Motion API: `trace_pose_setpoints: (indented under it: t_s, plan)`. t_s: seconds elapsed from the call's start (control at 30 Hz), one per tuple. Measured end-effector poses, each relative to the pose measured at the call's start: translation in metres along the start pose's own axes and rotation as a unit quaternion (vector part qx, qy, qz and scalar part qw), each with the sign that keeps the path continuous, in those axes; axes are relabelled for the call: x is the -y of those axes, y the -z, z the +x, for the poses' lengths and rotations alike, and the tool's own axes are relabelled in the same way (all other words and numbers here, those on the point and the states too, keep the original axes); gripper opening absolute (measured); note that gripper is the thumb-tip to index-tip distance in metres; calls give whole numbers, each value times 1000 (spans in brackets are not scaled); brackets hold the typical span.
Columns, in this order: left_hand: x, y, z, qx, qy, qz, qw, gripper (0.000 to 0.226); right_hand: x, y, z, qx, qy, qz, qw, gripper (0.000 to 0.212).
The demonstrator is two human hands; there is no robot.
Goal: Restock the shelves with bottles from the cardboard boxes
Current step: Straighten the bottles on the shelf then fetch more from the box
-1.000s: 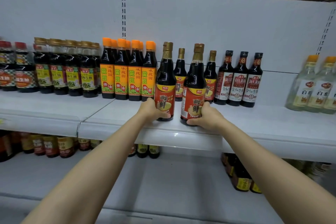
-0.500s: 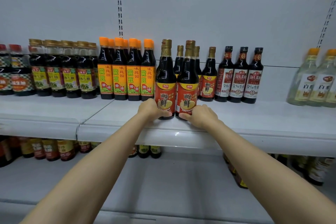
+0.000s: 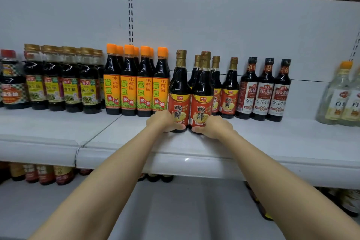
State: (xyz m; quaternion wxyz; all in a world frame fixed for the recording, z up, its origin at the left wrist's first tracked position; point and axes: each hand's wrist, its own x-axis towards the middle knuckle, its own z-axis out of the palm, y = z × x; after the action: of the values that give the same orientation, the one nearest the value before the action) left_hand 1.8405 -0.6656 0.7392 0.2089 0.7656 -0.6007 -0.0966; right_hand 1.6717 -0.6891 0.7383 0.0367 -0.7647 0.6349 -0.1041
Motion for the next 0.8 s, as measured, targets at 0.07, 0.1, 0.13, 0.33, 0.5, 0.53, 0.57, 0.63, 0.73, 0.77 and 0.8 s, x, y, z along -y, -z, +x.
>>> trace_pose_setpoints:
  t_s: [0.07,0.1,0.13,0.33,0.5,0.53,0.57,0.63,0.73,0.77,0.8]
  plan:
    - [0,2,10,18,3,18,1000,63,2,-1,9,8,0,3,1000,72]
    - [-1,3,16,31,5,25,999,62,4,-1,14,9,0,5,1000,72]
    - [-2,4,21,44,8,30,999,58,5,-1,18,9,0,7,1000,72]
    - [-8,8,44,78,14,85,993,52,12,-1,39,10,-12,-19,1000,69]
    - [-7,8,57,136,11,94,986,60,13,-4,54,18,-21,-31,999,69]
    - [-7,8,58,143,8,91,985,65,14,-5,57,20,-22,-34,999,69]
    - [-6,8,60,148,5,88,985,71,14,-5,60,25,-23,-35,999,70]
    - [-6,8,62,155,1,90,984,76,15,-6,65,35,-30,-39,998,72]
    - [-6,5,66,161,18,91,983,75,17,-8,68,42,-43,-44,997,75]
    - [-6,3,67,160,23,92,983,73,17,-8,70,41,-51,-39,997,75]
    - [-6,2,67,157,27,96,983,73,16,-9,71,40,-61,-25,997,77]
